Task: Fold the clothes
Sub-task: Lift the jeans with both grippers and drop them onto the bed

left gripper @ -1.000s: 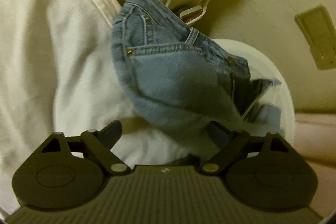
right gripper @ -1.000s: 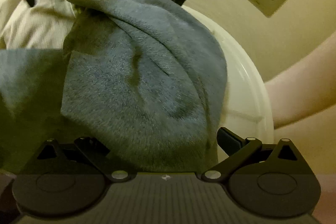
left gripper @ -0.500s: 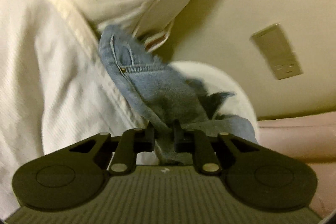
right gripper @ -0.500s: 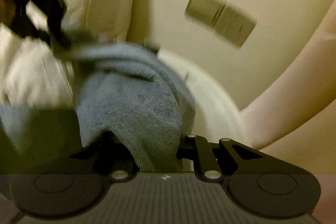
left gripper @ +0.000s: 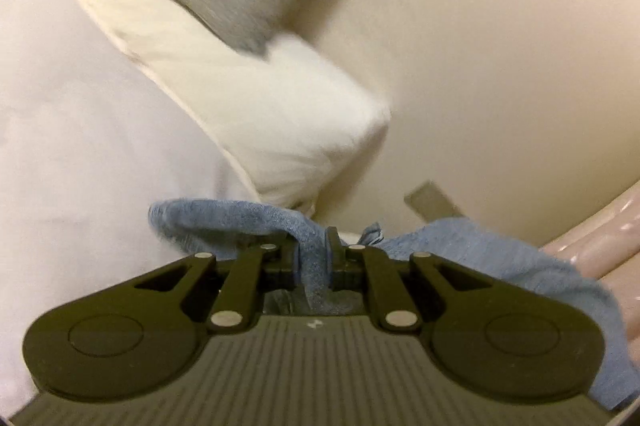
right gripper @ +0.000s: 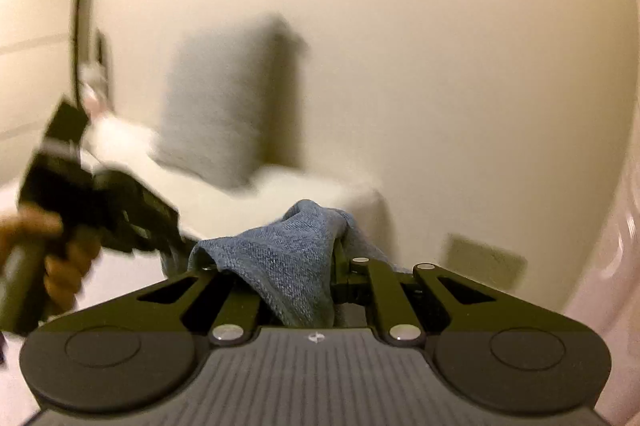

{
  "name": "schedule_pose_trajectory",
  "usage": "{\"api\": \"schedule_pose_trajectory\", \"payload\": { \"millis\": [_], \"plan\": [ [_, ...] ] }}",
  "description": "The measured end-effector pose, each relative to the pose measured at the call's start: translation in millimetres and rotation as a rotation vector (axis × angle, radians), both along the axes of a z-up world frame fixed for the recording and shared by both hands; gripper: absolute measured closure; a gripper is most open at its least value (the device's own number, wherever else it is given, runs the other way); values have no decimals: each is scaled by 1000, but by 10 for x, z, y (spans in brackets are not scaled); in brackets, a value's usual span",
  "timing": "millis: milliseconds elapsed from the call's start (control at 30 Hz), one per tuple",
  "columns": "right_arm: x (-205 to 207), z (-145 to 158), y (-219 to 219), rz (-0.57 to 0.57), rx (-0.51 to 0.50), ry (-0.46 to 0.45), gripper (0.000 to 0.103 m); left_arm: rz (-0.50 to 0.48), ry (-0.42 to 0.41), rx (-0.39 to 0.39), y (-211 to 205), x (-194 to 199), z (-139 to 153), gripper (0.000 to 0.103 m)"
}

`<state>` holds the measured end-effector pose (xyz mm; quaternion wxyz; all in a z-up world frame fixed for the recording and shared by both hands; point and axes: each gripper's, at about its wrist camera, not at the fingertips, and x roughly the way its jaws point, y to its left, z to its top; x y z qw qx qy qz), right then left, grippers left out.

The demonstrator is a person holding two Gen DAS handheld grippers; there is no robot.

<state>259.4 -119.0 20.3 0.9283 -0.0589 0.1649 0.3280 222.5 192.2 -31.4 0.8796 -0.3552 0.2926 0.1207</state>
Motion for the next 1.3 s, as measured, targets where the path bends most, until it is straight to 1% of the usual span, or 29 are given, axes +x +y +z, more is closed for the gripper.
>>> {"api": "schedule_pose_trajectory", "payload": {
  "millis": [67,200,333,400,433,533,567,600,633,700,733,767,833,867,900,967,1000,1067,1100,1167,1233,1300],
  "plan": [
    [-312,287,240,60,56,-23,93,67,-42,23,188,-591,244,94],
    [-1098,836,792,222,146,-101,93,202,-126,68,564,-1772,733,95],
    [-1759,1309,1303,398,223,-161,93,365,-206,141,880,-2988,1266,94],
    [-2000,1534,1549,473,261,-174,93,379,-235,177,1010,-3450,1519,94],
    [-2109,1648,1674,505,279,-177,93,403,-242,204,1090,-3668,1638,94],
    [-2513,1889,2120,575,183,-256,92,516,-139,275,1312,-4109,1728,90],
    [-2668,1923,2279,614,127,-255,85,561,-87,265,1392,-4241,1661,88],
    [-2811,1897,2468,669,43,-234,76,609,-29,243,1475,-4370,1565,84],
    [-2940,1823,2624,719,-35,-211,71,662,25,208,1547,-4543,1410,83],
    [-3067,1487,2827,817,-166,-120,55,755,113,142,1574,-4924,1055,83],
    [-3125,1312,2925,865,-231,-72,49,804,155,106,1554,-5140,866,83],
    [-3183,1137,3022,912,-296,-23,49,843,191,66,1512,-5332,693,83],
    [-3193,673,3133,1012,-418,118,26,913,277,-23,1346,-5692,329,83],
    [-3202,490,3158,1049,-466,177,12,938,318,-59,1256,-5846,175,83],
    [-3213,316,3178,1083,-511,233,12,957,354,-87,1140,-5949,40,83],
    [-3229,59,3182,1139,-562,312,12,982,425,-136,860,-5990,-224,83],
    [-3157,-62,3166,1139,-581,350,12,982,454,-150,758,-6001,-303,83],
    [-2914,-274,3183,1107,-600,408,12,957,492,-160,567,-5841,-394,83],
    [-2789,-379,3194,1090,-609,437,12,922,506,-154,488,-5628,-431,83],
    [-2428,-618,3173,1011,-625,505,12,852,518,-124,386,-5252,-441,83],
    [-2044,-933,3048,907,-636,604,14,767,500,-113,269,-4961,-517,83],
    [-1824,-1149,2986,815,-640,700,17,676,493,-103,137,-4643,-624,82]
  ]
}}
